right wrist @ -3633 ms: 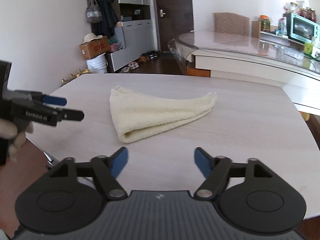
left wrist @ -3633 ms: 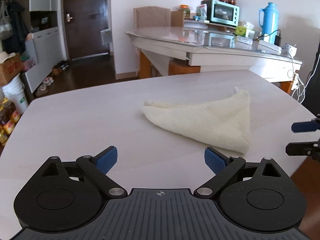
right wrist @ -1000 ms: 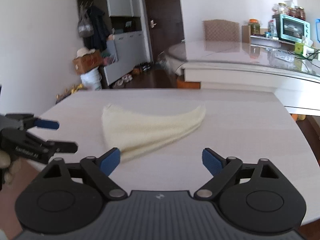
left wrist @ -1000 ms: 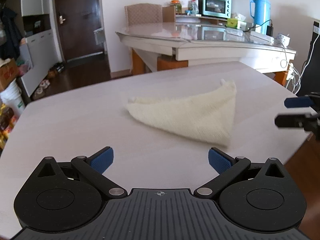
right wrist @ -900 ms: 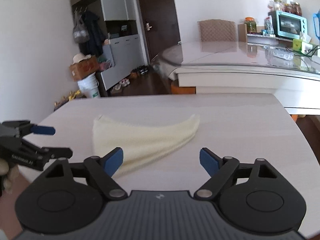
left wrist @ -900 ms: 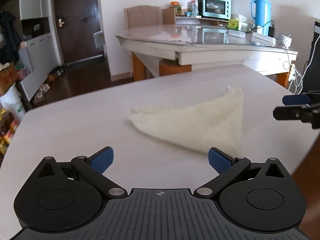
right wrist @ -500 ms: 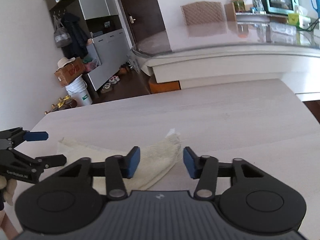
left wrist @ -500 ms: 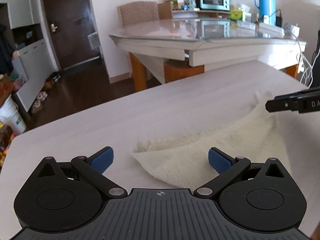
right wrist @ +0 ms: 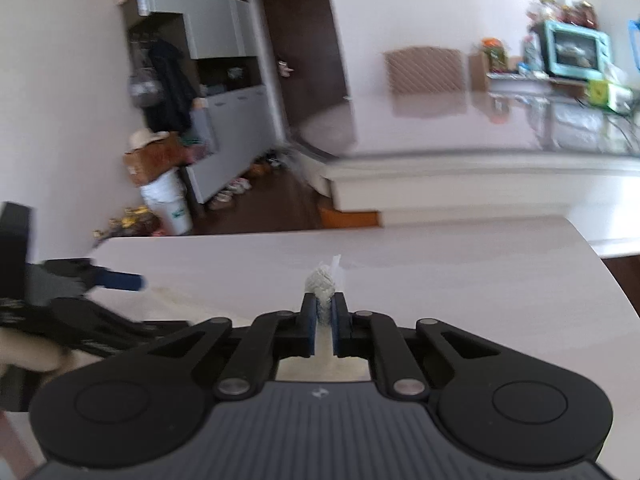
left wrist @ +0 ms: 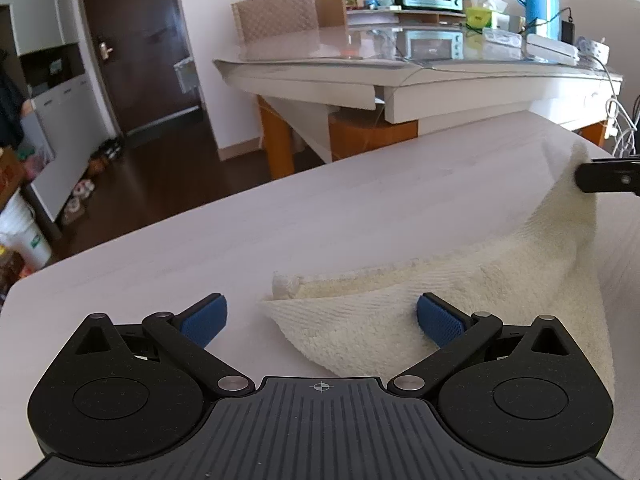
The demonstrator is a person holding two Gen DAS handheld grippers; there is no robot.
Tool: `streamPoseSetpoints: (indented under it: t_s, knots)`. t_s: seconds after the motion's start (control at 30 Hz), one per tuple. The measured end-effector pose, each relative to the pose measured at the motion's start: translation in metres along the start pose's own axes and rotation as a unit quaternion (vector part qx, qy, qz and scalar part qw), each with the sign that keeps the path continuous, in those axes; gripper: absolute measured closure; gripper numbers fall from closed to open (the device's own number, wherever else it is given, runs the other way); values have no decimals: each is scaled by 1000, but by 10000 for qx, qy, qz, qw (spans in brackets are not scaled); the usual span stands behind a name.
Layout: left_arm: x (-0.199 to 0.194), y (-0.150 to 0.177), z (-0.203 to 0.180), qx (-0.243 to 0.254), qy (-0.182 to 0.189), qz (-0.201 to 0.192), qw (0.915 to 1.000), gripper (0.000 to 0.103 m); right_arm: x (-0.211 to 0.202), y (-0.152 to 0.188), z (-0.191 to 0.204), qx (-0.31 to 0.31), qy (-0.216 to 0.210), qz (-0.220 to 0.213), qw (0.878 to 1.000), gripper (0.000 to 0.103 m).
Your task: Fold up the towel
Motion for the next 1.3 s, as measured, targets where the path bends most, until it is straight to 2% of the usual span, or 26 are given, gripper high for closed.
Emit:
streamPoseSetpoints:
  t_s: [0.07, 0.13, 0.23, 0.43, 0.6, 0.67, 0.73, 0.87, 0.93, 0.97, 1.0, 1.03, 1.13, 1.17, 1.2, 1.23, 1.27, 1.3]
  knots:
    - [-10, -1, 9, -134, -39, -86, 9999, 0, -7, -2, 12, -91, -64, -47, 9999, 95]
    - [-25, 0, 22, -231, -133, -167, 9995, 0, -12, -2, 26, -65, -301, -50, 9995, 95]
    - [-48, 6, 46, -290, -368, -233, 9986, 0, -22, 13, 85, -457, -1015, 131, 9937, 95]
    - [-84, 33, 93, -366, -823, -119, 9959, 0, -31, 60, 192, -1195, -2165, 529, 9675, 95]
    - [-100, 48, 111, -466, -958, -71, 9943, 0, -24, 91, 238, -1559, -2628, 854, 9483, 93]
    - [-102, 51, 113, -444, -938, -52, 9946, 0, -23, 94, 240, -1629, -2656, 897, 9460, 79]
    - [-101, 50, 113, -428, -866, -70, 9953, 0, -26, 92, 238, -1629, -2759, 944, 9426, 76]
    - [-93, 39, 108, -380, -583, -129, 9975, 0, -38, 71, 219, -1448, -2745, 726, 9479, 75]
    - [-85, 30, 99, -455, -217, -157, 9986, 0, -44, 58, 203, -1344, -2599, 550, 9546, 68]
    - [-81, 25, 95, -492, -39, -169, 9986, 0, -45, 54, 195, -1336, -2459, 482, 9588, 60]
    - [-78, 23, 92, -520, 83, -154, 9985, 0, -44, 48, 181, -1333, -2236, 392, 9647, 58]
    - [-69, 18, 84, -575, 368, -98, 9976, 0, -42, 45, 172, -1323, -2107, 349, 9679, 58]
    - [-55, 13, 70, -528, 689, -16, 9962, 1, -31, 39, 139, -1143, -1704, 327, 9782, 58]
    - [-51, 11, 63, -484, 800, 10, 9956, 4, -26, 39, 125, -1049, -1549, 346, 9817, 58]
    - [-45, 10, 56, -404, 899, 40, 9951, 12, -23, 40, 115, -977, -1435, 363, 9841, 58]
    - [-39, 9, 48, -358, 1001, 84, 9943, 21, -21, 42, 108, -934, -1367, 375, 9855, 58]
    - [-37, 10, 47, -351, 1027, 107, 9940, 37, -19, 43, 104, -899, -1310, 382, 9866, 58]
    - [-31, 11, 41, -320, 1109, 191, 9931, 37, -15, 43, 97, -850, -1241, 409, 9878, 58]
Point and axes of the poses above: each gripper's, at about its wrist camera, not at the fingertips, and x roughly the way its jaws point, z to its left, y to its underside, the point moved 10 cm from there along x, roughly the way its jaws point, and after that the axes turned 6 degrees about y, right-handed, at the moved point
